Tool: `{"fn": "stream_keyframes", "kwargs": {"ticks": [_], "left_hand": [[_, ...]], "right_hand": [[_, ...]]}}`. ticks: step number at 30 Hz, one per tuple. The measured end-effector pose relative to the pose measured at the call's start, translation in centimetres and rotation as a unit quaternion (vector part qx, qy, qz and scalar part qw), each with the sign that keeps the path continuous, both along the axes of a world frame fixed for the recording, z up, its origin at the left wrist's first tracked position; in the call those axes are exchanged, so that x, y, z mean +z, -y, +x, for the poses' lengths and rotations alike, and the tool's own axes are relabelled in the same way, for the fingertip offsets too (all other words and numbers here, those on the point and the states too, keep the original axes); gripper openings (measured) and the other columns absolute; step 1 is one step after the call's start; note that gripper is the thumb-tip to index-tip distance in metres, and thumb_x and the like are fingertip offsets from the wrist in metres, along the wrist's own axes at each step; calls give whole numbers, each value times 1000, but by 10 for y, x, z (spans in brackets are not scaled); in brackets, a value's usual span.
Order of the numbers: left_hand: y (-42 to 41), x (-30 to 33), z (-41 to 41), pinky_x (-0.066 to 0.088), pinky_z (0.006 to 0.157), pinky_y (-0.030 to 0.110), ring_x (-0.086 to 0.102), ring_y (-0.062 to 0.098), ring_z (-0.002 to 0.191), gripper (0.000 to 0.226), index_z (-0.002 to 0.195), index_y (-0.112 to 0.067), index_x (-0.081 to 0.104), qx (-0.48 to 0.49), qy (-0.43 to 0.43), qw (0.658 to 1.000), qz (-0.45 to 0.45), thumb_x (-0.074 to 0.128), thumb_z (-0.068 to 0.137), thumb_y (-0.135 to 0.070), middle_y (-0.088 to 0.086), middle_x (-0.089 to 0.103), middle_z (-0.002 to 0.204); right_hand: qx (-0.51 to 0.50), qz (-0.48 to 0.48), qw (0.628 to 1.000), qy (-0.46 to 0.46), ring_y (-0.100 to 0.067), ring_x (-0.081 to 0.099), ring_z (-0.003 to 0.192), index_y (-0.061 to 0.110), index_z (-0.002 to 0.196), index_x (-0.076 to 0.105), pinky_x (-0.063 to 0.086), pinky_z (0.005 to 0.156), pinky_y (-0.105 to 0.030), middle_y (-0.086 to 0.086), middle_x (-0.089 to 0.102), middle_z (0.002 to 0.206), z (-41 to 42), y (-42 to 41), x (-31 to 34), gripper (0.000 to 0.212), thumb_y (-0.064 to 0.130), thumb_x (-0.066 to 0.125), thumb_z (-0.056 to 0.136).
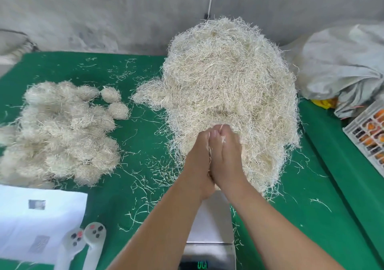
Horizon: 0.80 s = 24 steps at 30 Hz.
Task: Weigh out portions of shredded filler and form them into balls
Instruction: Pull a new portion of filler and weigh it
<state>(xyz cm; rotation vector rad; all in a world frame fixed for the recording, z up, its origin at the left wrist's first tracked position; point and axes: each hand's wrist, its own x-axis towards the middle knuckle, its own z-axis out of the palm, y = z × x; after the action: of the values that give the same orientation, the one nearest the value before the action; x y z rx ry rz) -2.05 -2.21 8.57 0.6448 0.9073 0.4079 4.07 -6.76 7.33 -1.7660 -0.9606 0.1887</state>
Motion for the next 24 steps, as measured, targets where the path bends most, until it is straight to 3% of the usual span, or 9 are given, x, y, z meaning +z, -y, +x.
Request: {"fn": "stream_keyframes", "kwargs": {"ticks": [4, 6, 8, 9, 11, 15, 19, 22, 24], "left_hand": [[-1, -16, -3, 60, 83, 37, 75, 17, 84, 40, 87, -25, 80, 39, 22, 999, -7, 55, 100, -55, 3, 78, 90], [-2, -19, -1, 58, 73, 26, 71, 11, 80, 29, 111, -22, 71, 63, -17, 995, 71, 48, 107, -39, 0, 72, 94], [-2, -24, 2, 56, 64, 21, 69, 14, 74, 24, 113, -17, 63, 98, -73, 973, 197, 44, 108, -32, 4, 68, 87], [4, -19, 3, 58, 67, 26, 70, 17, 77, 27, 109, -17, 63, 105, -65, 957, 262, 43, 108, -35, 6, 70, 87], [12, -14, 4, 54, 85, 35, 62, 8, 96, 26, 113, -28, 60, 104, -59, 933, 339, 41, 106, -44, -1, 66, 101], [7, -6, 4, 39, 97, 25, 46, 1, 120, 30, 135, -49, 52, 110, -63, 927, 354, 41, 108, -50, -12, 49, 130], [20, -6, 9, 46, 69, 1, 60, -24, 76, 24, 101, -36, 60, 62, 47, 963, 258, 38, 111, -40, -34, 68, 78], [29, -6, 11, 50, 108, 36, 63, 1, 98, 27, 98, -29, 63, 53, 43, 977, 203, 45, 108, -47, -8, 67, 92], [28, -1, 12, 47, 112, 51, 66, 20, 115, 45, 111, -19, 71, 59, 45, 993, 88, 53, 101, -60, 11, 72, 113]], "right_hand": [[36, -135, 989, 47, -10, 23, 144, 46, 154, 28, 16, 117, -37, 13, 28, 154, 1, 1, -4, 59, 69, 27, 100], [123, -137, 963, -195, -5, 39, 144, 57, 144, 44, 25, 122, -47, 13, 47, 155, -5, 3, 4, 54, 78, 36, 94], [140, -52, 862, -484, -6, 66, 120, 45, 124, 68, 44, 113, -46, 10, 73, 127, -8, 4, 12, 54, 80, 48, 88], [116, -32, 843, -524, -9, 73, 108, 37, 115, 74, 52, 103, -44, 7, 78, 114, -7, 4, 13, 52, 77, 53, 89], [77, -38, 871, -483, -19, 77, 92, 24, 97, 76, 59, 81, -40, -2, 80, 98, -4, 1, 16, 40, 59, 57, 96], [36, 11, 938, -344, -39, 75, 91, 10, 89, 75, 60, 83, -54, -18, 77, 90, -5, -6, 15, 50, 54, 53, 97], [28, 20, 972, -231, -22, 56, 54, 8, 65, 61, 46, 56, -37, -2, 62, 57, 7, -11, 9, 54, 43, 51, 104], [39, 5, 981, -190, -38, 60, 61, -1, 72, 65, 48, 56, -45, -18, 66, 66, 13, -11, -2, 57, 37, 45, 110], [35, 27, 974, -222, -33, 56, 68, 5, 79, 65, 50, 64, -50, -27, 62, 79, 8, -7, -9, 51, 42, 47, 108]]}}
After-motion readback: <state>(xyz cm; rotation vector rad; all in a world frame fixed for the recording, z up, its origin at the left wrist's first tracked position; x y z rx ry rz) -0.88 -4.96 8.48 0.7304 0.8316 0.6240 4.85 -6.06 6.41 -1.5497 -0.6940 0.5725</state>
